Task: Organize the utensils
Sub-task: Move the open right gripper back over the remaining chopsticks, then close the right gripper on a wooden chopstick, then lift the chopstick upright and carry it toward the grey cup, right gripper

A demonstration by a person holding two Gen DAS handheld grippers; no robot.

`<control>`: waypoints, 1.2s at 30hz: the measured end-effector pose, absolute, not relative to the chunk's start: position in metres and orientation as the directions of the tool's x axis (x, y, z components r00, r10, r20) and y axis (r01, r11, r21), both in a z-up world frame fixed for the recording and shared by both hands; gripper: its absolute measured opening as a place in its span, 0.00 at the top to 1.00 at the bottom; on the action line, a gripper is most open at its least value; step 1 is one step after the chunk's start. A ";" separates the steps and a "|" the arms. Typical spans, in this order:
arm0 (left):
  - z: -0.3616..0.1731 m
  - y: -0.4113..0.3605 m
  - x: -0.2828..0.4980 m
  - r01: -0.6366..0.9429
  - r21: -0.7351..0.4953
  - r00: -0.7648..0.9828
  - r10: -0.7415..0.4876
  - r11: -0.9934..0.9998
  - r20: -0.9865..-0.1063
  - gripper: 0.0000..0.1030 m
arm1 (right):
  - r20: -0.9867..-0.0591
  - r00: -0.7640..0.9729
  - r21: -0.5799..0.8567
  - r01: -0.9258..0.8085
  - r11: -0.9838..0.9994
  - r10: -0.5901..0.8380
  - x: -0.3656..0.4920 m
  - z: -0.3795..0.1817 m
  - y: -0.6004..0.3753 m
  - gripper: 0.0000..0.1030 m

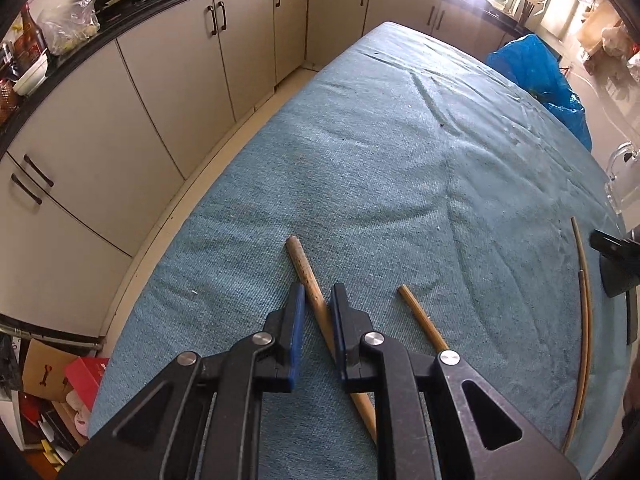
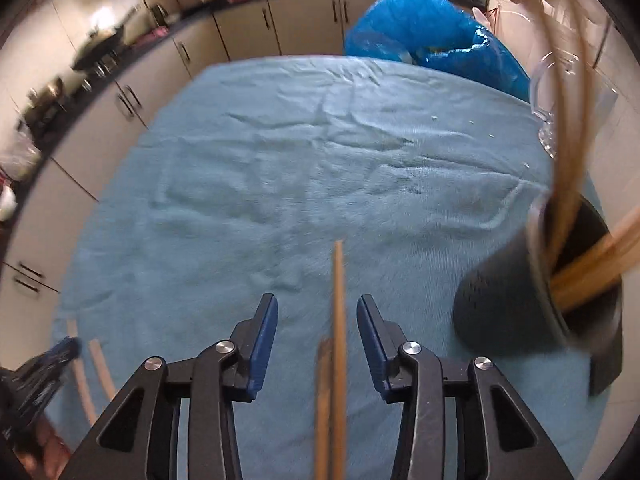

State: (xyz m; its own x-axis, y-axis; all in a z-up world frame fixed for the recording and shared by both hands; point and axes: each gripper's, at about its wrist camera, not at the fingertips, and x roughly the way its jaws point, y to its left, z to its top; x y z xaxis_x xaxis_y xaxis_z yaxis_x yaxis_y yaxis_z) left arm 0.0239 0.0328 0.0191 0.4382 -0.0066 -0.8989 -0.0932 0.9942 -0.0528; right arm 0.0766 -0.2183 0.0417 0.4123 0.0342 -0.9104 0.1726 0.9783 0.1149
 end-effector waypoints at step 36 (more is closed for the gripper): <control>0.139 0.026 -0.034 -0.014 -0.196 0.767 -0.115 0.980 -0.631 0.93 | -0.456 0.887 0.217 0.031 0.976 0.073 -0.082 0.177 -0.208 0.94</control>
